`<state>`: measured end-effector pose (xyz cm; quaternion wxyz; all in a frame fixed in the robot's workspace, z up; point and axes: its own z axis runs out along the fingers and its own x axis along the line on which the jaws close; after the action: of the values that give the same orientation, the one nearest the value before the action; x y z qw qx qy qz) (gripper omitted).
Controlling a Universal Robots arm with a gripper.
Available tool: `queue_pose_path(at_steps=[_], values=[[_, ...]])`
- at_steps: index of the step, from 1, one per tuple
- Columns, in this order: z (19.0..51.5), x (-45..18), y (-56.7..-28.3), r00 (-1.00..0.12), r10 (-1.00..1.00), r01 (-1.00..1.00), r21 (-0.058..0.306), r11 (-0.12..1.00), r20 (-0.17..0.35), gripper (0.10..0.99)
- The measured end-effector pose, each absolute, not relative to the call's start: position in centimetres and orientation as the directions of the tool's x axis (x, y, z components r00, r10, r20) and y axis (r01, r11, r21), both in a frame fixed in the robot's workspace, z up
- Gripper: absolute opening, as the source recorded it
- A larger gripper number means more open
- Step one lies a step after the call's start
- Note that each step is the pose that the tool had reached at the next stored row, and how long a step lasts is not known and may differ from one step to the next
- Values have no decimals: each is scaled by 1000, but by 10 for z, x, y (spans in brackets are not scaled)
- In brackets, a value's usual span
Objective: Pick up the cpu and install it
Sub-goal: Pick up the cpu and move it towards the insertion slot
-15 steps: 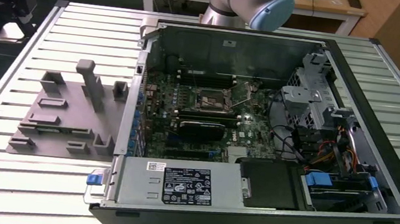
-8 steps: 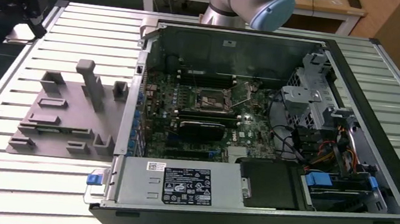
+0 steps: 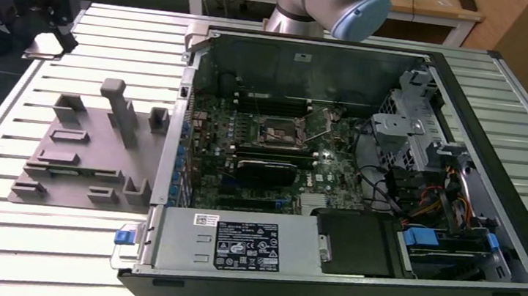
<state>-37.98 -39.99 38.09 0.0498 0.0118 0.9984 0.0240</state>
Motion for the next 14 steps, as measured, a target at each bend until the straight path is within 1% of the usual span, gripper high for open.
queue_pose_path(at_steps=[14], values=[[381, -345, -400, -995, 26, 21, 49, 999, -96, 541]])
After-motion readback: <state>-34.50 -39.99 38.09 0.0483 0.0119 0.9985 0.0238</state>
